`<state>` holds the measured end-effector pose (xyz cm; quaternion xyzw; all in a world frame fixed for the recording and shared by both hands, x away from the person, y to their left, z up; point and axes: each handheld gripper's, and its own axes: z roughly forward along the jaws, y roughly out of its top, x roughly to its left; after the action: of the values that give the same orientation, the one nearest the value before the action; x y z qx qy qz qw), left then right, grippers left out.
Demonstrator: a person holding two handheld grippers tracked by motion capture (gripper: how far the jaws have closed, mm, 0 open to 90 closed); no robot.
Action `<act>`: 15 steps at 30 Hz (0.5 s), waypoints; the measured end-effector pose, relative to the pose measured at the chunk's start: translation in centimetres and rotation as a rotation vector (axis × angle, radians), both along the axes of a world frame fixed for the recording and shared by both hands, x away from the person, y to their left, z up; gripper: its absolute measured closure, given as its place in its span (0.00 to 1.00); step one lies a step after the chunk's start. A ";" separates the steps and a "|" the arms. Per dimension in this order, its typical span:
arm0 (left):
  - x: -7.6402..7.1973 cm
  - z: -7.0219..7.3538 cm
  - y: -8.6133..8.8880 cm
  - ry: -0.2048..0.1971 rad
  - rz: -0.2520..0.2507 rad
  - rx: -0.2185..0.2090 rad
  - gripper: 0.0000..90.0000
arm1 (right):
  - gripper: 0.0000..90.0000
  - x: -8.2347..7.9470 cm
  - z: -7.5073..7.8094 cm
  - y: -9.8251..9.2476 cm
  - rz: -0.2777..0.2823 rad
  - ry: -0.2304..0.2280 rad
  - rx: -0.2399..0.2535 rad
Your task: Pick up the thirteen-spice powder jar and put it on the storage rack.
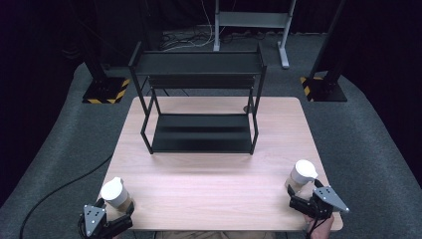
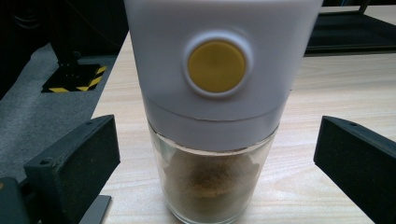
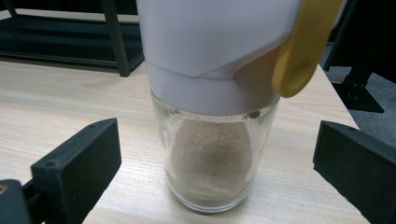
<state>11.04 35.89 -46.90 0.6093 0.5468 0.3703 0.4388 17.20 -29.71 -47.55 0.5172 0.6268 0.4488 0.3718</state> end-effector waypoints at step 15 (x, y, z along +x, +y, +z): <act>1.4 -0.2 -0.1 0.013 -0.017 0.002 0.00 | 0.00 0.1 0.1 0.0 0.002 0.005 -0.005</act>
<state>12.40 35.78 -47.08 0.6167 0.5441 0.3633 0.4378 17.28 -29.69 -47.46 0.5169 0.6294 0.4463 0.3709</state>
